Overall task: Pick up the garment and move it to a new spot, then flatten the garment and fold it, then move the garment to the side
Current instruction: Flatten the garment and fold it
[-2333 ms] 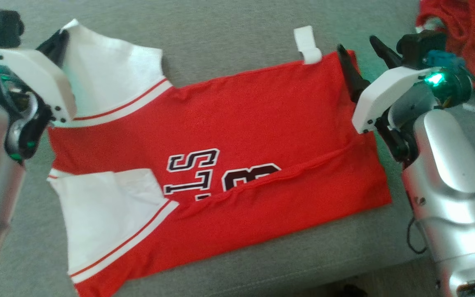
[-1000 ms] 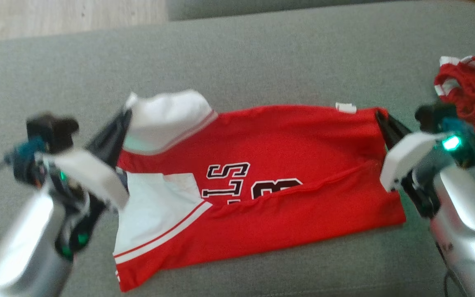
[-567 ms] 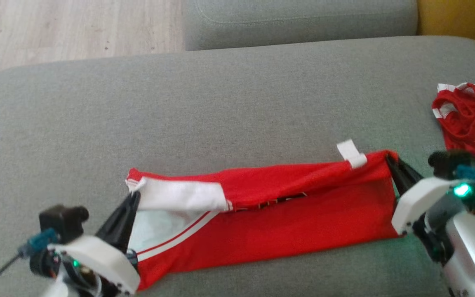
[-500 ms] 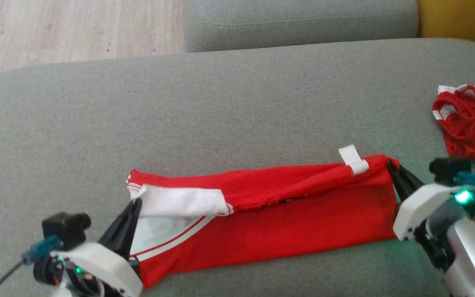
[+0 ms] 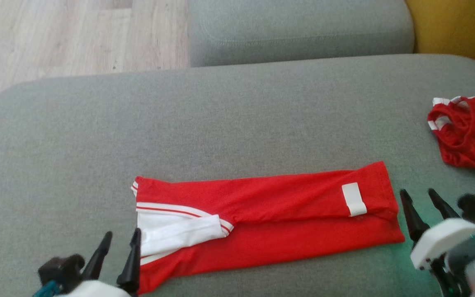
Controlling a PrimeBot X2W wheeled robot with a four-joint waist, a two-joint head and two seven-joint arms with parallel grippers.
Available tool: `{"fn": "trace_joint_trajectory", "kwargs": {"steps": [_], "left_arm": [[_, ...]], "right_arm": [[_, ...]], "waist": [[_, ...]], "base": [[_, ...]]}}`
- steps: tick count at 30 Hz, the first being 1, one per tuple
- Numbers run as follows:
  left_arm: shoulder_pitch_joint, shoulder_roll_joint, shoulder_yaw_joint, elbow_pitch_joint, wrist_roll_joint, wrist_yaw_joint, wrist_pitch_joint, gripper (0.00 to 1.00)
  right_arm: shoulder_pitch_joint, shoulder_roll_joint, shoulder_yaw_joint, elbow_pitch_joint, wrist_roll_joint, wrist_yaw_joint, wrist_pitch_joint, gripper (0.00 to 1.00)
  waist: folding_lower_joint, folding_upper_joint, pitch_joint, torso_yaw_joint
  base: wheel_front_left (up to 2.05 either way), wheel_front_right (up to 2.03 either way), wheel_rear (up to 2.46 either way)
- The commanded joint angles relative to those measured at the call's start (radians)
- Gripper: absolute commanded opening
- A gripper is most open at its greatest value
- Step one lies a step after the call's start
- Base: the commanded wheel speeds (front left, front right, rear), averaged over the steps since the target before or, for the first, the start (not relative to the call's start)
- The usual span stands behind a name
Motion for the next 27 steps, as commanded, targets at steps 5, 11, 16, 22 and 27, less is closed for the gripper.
{"fn": "trace_joint_trajectory", "kwargs": {"steps": [5,11,16,22,27], "left_arm": [[-0.025,-0.010,0.059,-0.036,0.052,0.048,-0.087,1.00],[-0.038,-0.028,0.068,-0.044,0.080,0.086,-0.122,1.00],[-0.040,-0.032,0.077,-0.058,0.092,0.114,-0.134,1.00],[-0.040,-0.012,0.075,-0.070,0.109,0.128,-0.125,1.00],[-0.034,-0.006,0.074,-0.079,0.111,0.135,-0.119,1.00]], "right_arm": [[0.022,0.030,-0.073,-0.099,-0.035,0.007,0.045,1.00],[0.003,0.062,-0.107,-0.107,-0.073,0.007,0.130,1.00],[-0.046,0.082,-0.129,-0.039,-0.095,0.007,0.189,1.00],[-0.096,0.081,-0.173,0.105,-0.151,0.007,0.210,1.00],[-0.108,0.082,-0.173,0.205,-0.157,0.007,0.216,1.00]], "waist": [[0.0001,0.0000,-0.018,0.012],[0.0001,0.0000,-0.021,0.037],[0.0001,0.0000,-0.015,0.077],[0.0001,0.0000,-0.007,0.130],[0.0001,0.0000,-0.008,0.158]], "base": [[0.00,0.00,0.00],[0.00,0.00,0.00],[0.00,0.00,0.00],[0.00,0.00,0.00],[0.00,0.00,0.00]]}}
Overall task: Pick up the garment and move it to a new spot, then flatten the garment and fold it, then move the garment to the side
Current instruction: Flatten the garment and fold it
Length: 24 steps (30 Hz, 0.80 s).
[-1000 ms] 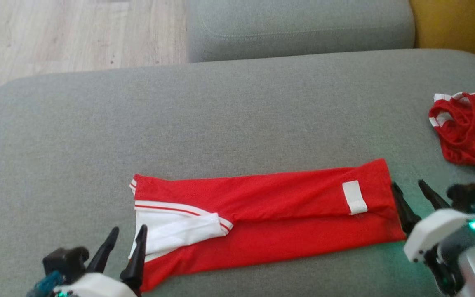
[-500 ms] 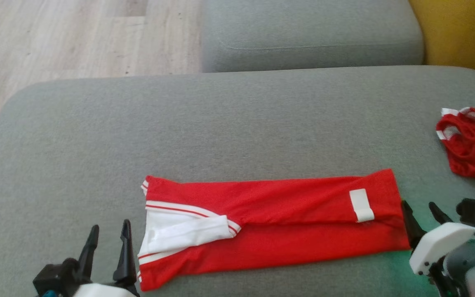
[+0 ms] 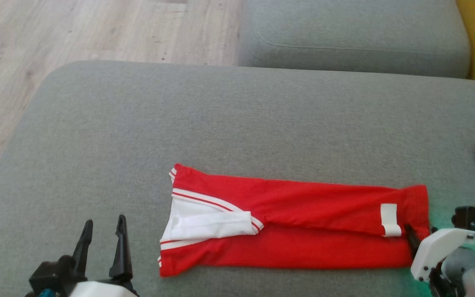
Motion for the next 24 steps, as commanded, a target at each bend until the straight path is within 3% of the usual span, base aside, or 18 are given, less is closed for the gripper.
{"fn": "trace_joint_trajectory", "kwargs": {"steps": [1,4,5,7,8,9,16,24], "left_arm": [[-0.046,0.021,0.040,-0.036,0.007,0.009,-0.001,1.00],[-0.044,0.023,0.038,-0.038,0.009,0.012,0.000,1.00],[-0.043,0.024,0.038,-0.039,0.009,0.013,0.001,1.00],[-0.042,0.027,0.038,-0.042,0.010,0.016,0.002,1.00],[-0.041,0.029,0.037,-0.043,0.011,0.016,0.003,1.00],[-0.040,0.030,0.037,-0.044,0.012,0.017,0.003,1.00],[-0.031,0.028,0.032,-0.048,0.012,0.023,-0.002,1.00],[-0.031,0.017,0.024,-0.034,0.010,0.017,-0.016,1.00]], "right_arm": [[-0.043,-0.014,0.023,-0.010,-0.003,0.007,0.000,1.00],[-0.047,-0.010,0.029,0.026,-0.005,0.007,0.007,1.00],[-0.049,-0.008,0.031,0.036,-0.003,0.007,0.009,0.95],[-0.056,-0.005,0.039,0.052,-0.002,0.007,0.006,0.44],[-0.060,-0.004,0.043,0.058,-0.001,0.007,0.003,0.29],[-0.064,-0.002,0.047,0.063,0.001,0.007,-0.004,0.00],[-0.108,-0.023,0.043,0.073,0.009,0.007,-0.048,0.00],[-0.101,-0.104,-0.025,-0.010,0.015,0.007,-0.033,0.00]], "waist": [[0.0000,0.0000,-0.002,0.006],[0.0000,0.0000,-0.006,0.011],[0.0000,0.0000,-0.007,0.011],[0.0000,0.0000,-0.010,0.008],[0.0000,0.0000,-0.012,0.005],[0.0000,0.0000,-0.014,0.000],[0.0000,0.0000,-0.040,-0.055],[0.0000,0.0000,-0.065,-0.129]], "base": [[0.00,0.00,0.00],[0.00,0.00,0.00],[0.00,0.00,0.00],[0.00,0.00,0.00],[0.00,0.00,0.00],[0.00,0.00,0.00],[0.00,0.00,0.00],[0.00,0.00,0.00]]}}
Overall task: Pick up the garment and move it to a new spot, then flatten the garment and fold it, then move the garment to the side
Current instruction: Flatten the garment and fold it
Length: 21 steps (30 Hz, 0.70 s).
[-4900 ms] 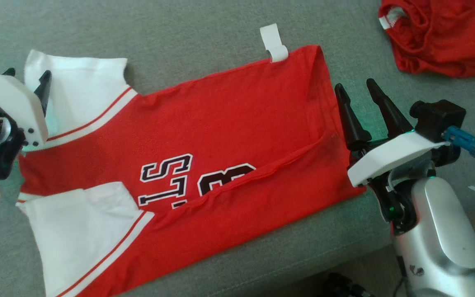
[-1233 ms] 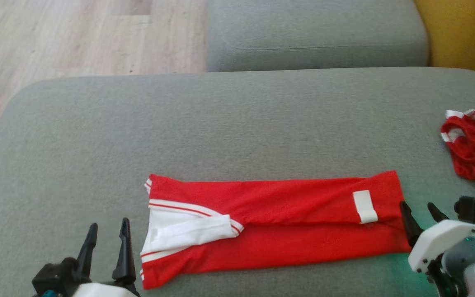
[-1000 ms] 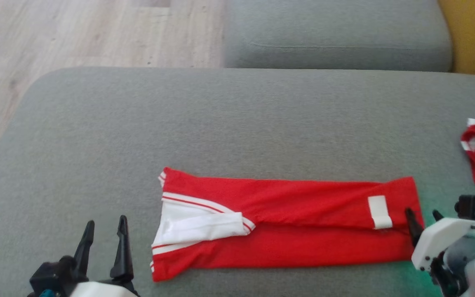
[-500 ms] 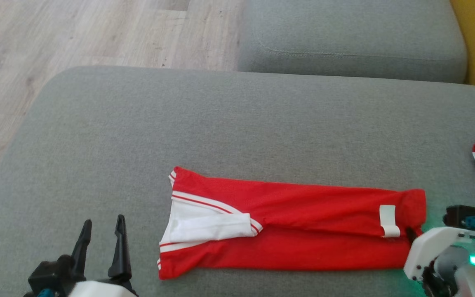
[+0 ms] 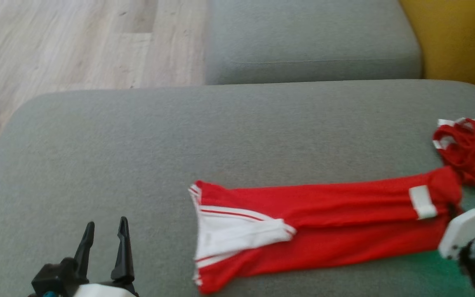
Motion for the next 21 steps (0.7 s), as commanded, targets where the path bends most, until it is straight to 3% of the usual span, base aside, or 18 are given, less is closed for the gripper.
{"fn": "trace_joint_trajectory", "kwargs": {"steps": [1,8,16,21], "left_arm": [[-0.036,0.011,0.037,-0.022,0.009,-0.001,-0.013,1.00],[-0.047,0.005,0.029,-0.009,0.012,-0.003,-0.019,1.00],[-0.060,0.000,0.020,0.012,0.010,-0.011,-0.021,1.00],[-0.058,0.004,0.021,0.014,0.007,-0.012,-0.021,1.00]], "right_arm": [[-0.028,-0.036,0.003,-0.058,0.002,0.007,0.007,0.00],[0.008,-0.039,-0.043,-0.169,0.012,0.007,0.056,0.00],[0.062,0.037,0.026,-0.382,0.060,0.007,0.129,0.00],[0.115,0.117,0.087,-0.539,0.104,0.007,0.193,0.00]], "waist": [[0.0000,0.0000,-0.008,-0.022],[0.0000,0.0000,-0.007,-0.049],[0.0000,0.0000,-0.017,-0.029],[0.0000,0.0000,-0.023,0.003]], "base": [[0.00,0.00,0.00],[0.00,0.00,0.00],[0.00,0.00,0.00],[0.00,0.00,0.00]]}}
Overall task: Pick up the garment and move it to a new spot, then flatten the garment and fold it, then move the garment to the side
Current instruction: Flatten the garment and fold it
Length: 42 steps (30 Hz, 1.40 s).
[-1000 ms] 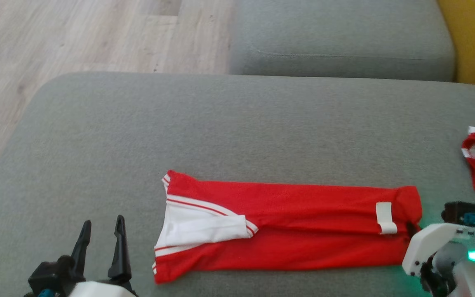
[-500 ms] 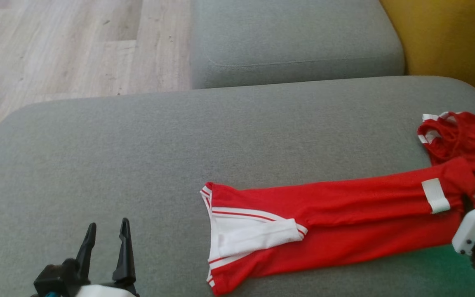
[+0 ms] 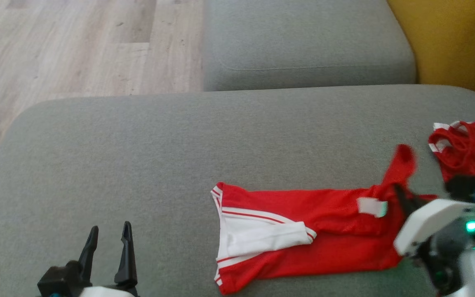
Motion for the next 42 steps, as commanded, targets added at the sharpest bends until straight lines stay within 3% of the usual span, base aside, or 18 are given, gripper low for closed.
{"fn": "trace_joint_trajectory", "kwargs": {"steps": [1,6,11,18,27,28,29,30,31,42], "left_arm": [[-0.056,0.013,0.035,-0.026,0.007,-0.003,-0.008,1.00],[-0.066,0.016,0.031,-0.029,0.008,-0.004,-0.004,1.00],[-0.076,0.017,0.027,-0.031,0.010,-0.005,0.000,1.00],[-0.091,0.014,0.018,-0.032,0.013,-0.005,0.004,1.00],[-0.112,0.006,0.006,-0.022,0.015,-0.011,0.004,1.00],[-0.114,0.005,0.005,-0.020,0.015,-0.012,0.003,1.00],[-0.116,0.004,0.004,-0.018,0.014,-0.012,0.003,1.00],[-0.117,0.003,0.003,-0.016,0.014,-0.013,0.002,1.00],[-0.117,0.003,0.003,-0.014,0.013,-0.013,0.001,1.00],[-0.114,-0.008,-0.013,-0.002,0.012,-0.015,-0.006,1.00]], "right_arm": [[-0.014,0.015,0.052,-0.073,0.015,0.007,0.013,0.00],[0.027,0.066,0.159,-0.137,0.084,0.007,0.021,0.00],[0.032,0.079,0.277,-0.113,0.167,0.007,-0.017,0.00],[-0.040,0.079,0.493,0.010,0.323,0.007,-0.134,0.00],[-0.154,0.080,0.610,0.203,0.412,0.007,-0.222,0.00],[-0.167,0.080,0.623,0.227,0.421,0.007,-0.232,0.11],[-0.179,0.080,0.635,0.249,0.429,0.007,-0.243,0.38],[-0.190,0.080,0.649,0.267,0.438,0.007,-0.254,0.89],[-0.199,0.080,0.664,0.280,0.452,0.007,-0.264,1.00],[-0.274,0.080,0.754,0.286,0.531,0.007,-0.390,1.00]], "waist": [[0.0000,0.0000,-0.002,0.017],[0.0000,0.0000,-0.001,0.055],[0.0000,0.0000,0.006,0.092],[0.0000,0.0000,0.021,0.135],[0.0000,0.0000,0.035,0.169],[0.0000,0.0000,0.036,0.171],[0.0000,0.0000,0.037,0.173],[0.0000,0.0000,0.038,0.174],[0.0000,0.0000,0.038,0.174],[0.0000,0.0000,0.022,0.130]], "base": [[0.00,0.00,0.00],[0.00,0.00,0.00],[0.00,0.00,0.00],[0.00,0.00,0.00],[0.00,0.00,0.00],[0.00,0.00,0.00],[0.00,0.00,0.00],[0.00,0.00,0.00],[0.00,0.00,0.00],[0.00,0.00,0.00]]}}
